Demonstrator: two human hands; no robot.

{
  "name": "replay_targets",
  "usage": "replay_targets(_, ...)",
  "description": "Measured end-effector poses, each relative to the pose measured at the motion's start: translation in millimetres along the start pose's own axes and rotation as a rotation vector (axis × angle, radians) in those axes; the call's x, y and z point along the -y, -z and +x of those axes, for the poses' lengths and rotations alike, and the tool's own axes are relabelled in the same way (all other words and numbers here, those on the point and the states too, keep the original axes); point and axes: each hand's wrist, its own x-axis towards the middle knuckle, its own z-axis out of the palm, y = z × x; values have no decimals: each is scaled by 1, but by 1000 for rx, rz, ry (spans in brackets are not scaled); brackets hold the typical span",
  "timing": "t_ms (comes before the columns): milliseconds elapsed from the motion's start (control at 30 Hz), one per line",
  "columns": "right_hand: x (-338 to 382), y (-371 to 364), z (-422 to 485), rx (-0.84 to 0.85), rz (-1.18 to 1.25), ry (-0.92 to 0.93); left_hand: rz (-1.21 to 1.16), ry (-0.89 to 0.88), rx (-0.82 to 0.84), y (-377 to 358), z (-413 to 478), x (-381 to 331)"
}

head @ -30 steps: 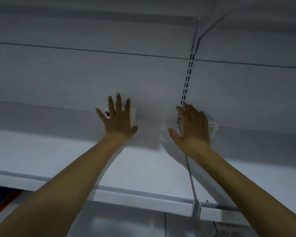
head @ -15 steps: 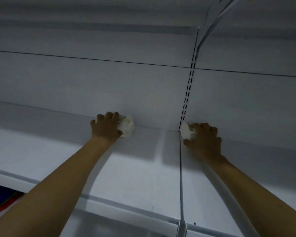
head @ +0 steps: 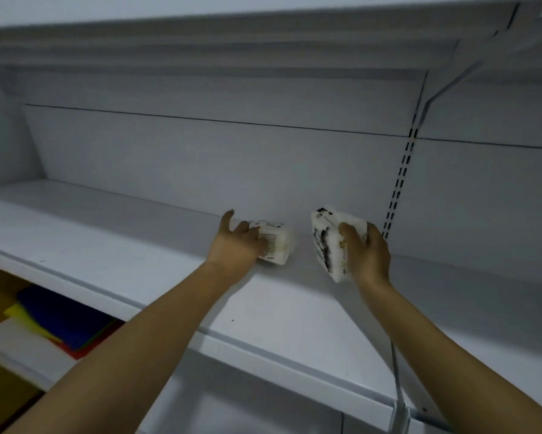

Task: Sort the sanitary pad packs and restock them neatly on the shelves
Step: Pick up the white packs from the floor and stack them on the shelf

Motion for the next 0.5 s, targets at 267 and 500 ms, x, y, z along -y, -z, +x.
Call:
replay_targets(267,2,-25,-29,-13,-325,153,-581,-88,-33,-4,-36,38)
replay_targets(500,1,-24,-34,-5,-386,209,-477,31,-29,-8,-21,-3)
